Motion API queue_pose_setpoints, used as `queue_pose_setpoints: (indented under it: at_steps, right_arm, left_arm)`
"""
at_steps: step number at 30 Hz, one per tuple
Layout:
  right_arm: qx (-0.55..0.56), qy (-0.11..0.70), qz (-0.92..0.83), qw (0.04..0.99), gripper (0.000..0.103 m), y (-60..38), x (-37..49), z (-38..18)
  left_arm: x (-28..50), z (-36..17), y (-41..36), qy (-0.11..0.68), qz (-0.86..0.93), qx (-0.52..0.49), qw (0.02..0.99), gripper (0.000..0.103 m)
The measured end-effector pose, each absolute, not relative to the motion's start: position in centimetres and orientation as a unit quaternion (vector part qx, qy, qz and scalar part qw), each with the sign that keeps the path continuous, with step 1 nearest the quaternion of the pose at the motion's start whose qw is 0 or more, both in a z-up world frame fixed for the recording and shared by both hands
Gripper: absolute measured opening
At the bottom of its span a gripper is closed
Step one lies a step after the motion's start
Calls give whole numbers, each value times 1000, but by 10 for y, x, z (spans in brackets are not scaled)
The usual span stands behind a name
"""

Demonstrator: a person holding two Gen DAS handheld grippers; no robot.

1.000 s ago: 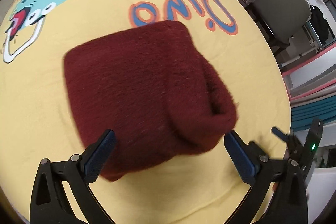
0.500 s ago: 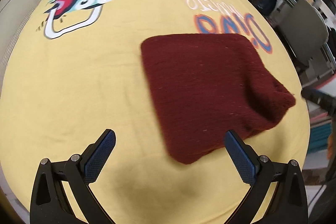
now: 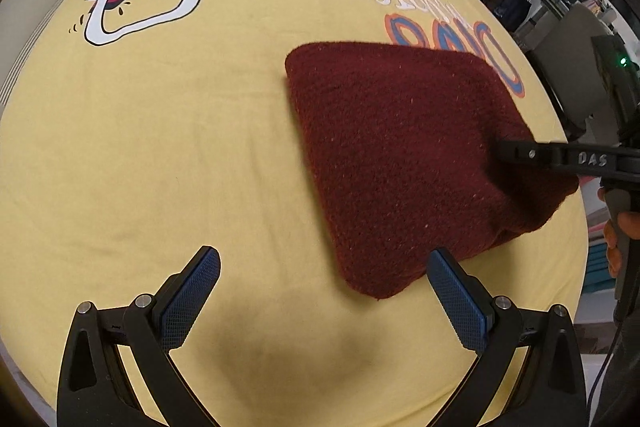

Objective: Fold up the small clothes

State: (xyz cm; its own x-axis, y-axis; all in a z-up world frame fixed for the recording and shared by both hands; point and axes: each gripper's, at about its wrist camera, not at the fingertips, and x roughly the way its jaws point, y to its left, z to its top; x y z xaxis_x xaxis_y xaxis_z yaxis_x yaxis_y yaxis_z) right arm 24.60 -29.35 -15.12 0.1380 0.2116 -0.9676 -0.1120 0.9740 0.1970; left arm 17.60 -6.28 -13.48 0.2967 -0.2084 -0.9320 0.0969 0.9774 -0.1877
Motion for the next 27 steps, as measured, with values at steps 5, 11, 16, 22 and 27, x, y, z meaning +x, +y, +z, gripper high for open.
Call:
queue_pose_setpoints:
  at_steps: [5,11,16,22,27]
  right_arm:
    - [74,633,98,765,25,-322,228,-151]
    - [113,604,104,782,19,-355,201,-139]
    - [95,617,76,778,18,-372,191,-161]
    - [91,609,68,785,23,-370,194,-173]
    - [60,608,49,790,52,-367,194,-176]
  left_arm:
    - [178,-143,-64,591,-96,-53,799,102]
    - [181,-145,-68,593,-98,-51,798,102]
    - [181,-148,-76,597,-99,-43,795,102]
    - [180,-153,-79,603,-98,-36,791,102]
    - [187,-156,-78,604,-90,-47,791,102]
